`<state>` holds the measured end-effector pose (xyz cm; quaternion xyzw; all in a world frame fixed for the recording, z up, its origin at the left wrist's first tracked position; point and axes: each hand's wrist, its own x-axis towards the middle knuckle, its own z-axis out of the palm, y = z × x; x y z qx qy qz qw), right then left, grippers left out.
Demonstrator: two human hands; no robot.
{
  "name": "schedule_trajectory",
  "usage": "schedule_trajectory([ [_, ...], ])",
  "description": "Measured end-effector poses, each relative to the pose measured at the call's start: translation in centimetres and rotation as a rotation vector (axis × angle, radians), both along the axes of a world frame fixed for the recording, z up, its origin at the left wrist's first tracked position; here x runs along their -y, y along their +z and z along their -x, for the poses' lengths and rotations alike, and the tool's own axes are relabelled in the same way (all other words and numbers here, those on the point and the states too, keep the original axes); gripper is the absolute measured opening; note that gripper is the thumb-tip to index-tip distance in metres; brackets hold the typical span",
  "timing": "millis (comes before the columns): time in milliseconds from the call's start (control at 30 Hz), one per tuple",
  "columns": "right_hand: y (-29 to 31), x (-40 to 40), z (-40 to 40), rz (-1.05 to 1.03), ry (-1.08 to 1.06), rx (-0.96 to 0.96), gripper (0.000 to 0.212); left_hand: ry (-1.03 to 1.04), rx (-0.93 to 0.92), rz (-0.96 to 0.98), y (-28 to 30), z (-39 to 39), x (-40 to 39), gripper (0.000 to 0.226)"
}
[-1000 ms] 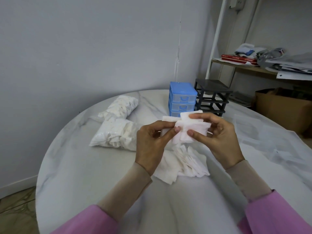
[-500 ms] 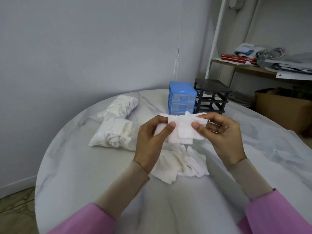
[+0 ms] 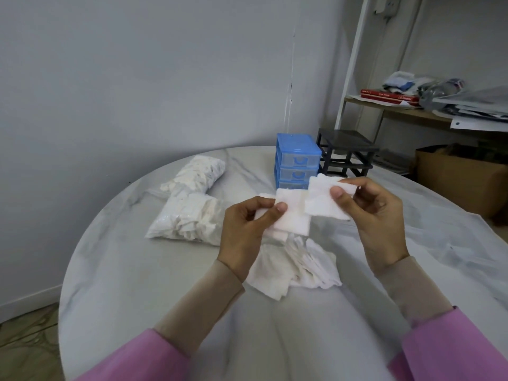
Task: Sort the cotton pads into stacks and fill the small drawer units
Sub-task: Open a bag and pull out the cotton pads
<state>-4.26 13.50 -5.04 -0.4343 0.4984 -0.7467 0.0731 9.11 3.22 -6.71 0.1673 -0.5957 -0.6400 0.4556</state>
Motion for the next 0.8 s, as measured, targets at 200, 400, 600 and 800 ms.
schedule_trajectory([
  [200, 1.2, -1.4, 0.7, -0.087, 0.212, -0.230, 0.002, -0.059, 0.078, 0.051, -0.3, 0.0, 0.0, 0.006],
  [400, 1.0, -1.9, 2.1, -0.391, 0.104, -0.694, 0.031, -0.119, 0.322, 0.198, -0.9, 0.3, -0.1, 0.005],
  [600, 0.8, -1.5, 1.8, -0.390, -0.034, -0.850, 0.032, -0.181, 0.339, 0.212, -0.6, 0.3, -0.4, 0.015],
  [800, 0.4, -1.1, 1.6, -0.254, -0.151, -0.937, 0.036, -0.285, 0.299, 0.180, 0.0, 0.1, -1.1, 0.031],
])
